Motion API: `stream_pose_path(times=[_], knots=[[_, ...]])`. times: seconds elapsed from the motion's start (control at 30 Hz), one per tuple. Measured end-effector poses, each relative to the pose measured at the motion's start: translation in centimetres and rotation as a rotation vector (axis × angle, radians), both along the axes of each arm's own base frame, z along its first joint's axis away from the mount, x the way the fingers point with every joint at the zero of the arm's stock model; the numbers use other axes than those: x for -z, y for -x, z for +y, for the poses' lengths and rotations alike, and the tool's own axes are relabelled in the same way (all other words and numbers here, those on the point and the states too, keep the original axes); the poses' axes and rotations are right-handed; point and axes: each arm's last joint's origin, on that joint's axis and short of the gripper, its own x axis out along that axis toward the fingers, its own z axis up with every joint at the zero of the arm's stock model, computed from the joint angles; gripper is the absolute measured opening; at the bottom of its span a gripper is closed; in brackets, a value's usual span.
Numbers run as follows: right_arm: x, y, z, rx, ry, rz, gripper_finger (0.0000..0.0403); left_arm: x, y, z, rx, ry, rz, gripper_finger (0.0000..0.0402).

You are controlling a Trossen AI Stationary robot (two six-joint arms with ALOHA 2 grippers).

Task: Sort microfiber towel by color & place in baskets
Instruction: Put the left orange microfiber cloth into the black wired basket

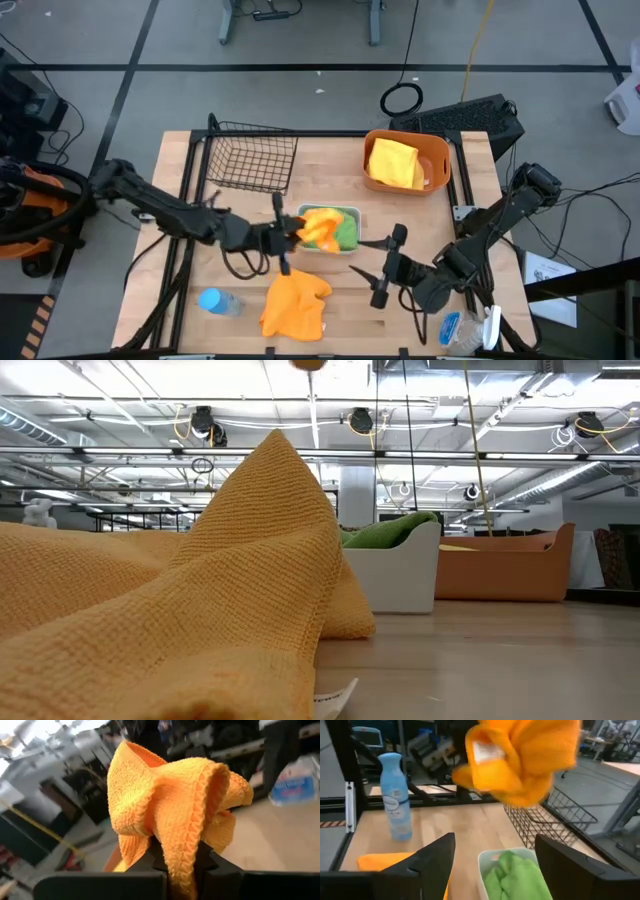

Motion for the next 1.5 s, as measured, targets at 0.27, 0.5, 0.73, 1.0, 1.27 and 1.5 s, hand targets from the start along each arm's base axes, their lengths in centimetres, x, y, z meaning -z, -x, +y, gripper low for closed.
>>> stream_pose_path(times=[0.27, 0.5, 0.73, 1.0, 1.27, 1.5], knots=[[0.5, 0.2, -0.1, 0.011, -0.010, 0.030, 0.0267, -2.6, 5.5, 6.3, -0.206, 0.112, 0.129, 0.0023], [0.6, 0.3, -0.1, 0.023, -0.044, 0.023, 0.0267, -2.4, 8.7, 14.0, -0.461, 0.167, 0.268, 0.0024], [0.6, 0.2, -0.1, 0.024, -0.046, 0.022, 0.0267, 0.0, 9.3, 22.1, -0.490, 0.353, 0.387, 0.0024], [0.7, 0.3, 0.1, -0.006, -0.053, 0.034, 0.0267, 6.3, 9.0, 29.1, -0.377, 0.710, 0.581, 0.0025], [0.7, 0.3, 0.1, -0.007, -0.042, 0.040, 0.0267, 10.7, 8.8, 31.8, -0.407, 0.870, 0.681, 0.0039], [0.8, 0.3, 0.1, -0.005, -0.040, 0.042, 0.0267, 12.3, 8.8, 32.7, -0.408, 0.976, 0.697, 0.0136]])
